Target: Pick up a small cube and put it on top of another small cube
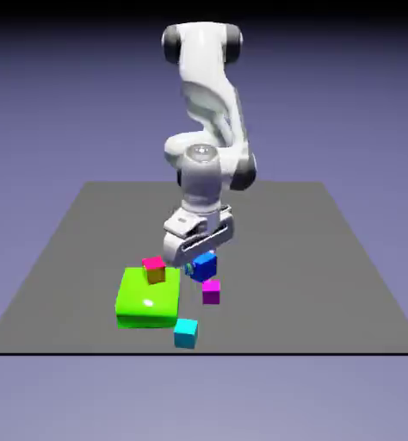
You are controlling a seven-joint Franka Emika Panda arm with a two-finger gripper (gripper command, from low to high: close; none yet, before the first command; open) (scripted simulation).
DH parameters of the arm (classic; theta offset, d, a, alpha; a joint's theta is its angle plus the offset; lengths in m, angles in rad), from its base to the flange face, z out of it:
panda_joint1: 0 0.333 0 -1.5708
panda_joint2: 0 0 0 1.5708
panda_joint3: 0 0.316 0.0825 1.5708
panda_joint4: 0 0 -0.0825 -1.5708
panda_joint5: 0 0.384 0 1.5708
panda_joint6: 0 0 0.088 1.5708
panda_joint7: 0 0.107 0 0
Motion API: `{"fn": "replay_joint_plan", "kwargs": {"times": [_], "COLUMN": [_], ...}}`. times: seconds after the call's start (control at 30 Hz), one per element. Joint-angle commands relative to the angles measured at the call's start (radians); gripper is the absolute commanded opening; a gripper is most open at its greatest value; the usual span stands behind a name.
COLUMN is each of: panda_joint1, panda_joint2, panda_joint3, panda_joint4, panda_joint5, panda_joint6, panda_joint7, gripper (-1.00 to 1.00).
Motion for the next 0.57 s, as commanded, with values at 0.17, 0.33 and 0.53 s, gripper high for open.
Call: {"fn": "replay_joint_plan", "kwargs": {"times": [0.17, 0.33, 0.53], "panda_joint1": [-0.218, -0.244, -0.241], "panda_joint2": [-0.217, -0.148, -0.093], "panda_joint3": [-0.015, -0.032, -0.04], "panda_joint4": [-0.151, -0.205, -0.222], "panda_joint5": [-0.114, -0.109, -0.097], "panda_joint6": [-0.056, 0.066, 0.138], "panda_joint7": [0.199, 0.208, 0.197], "gripper": [-1.0, -1.0, 1.0]}}
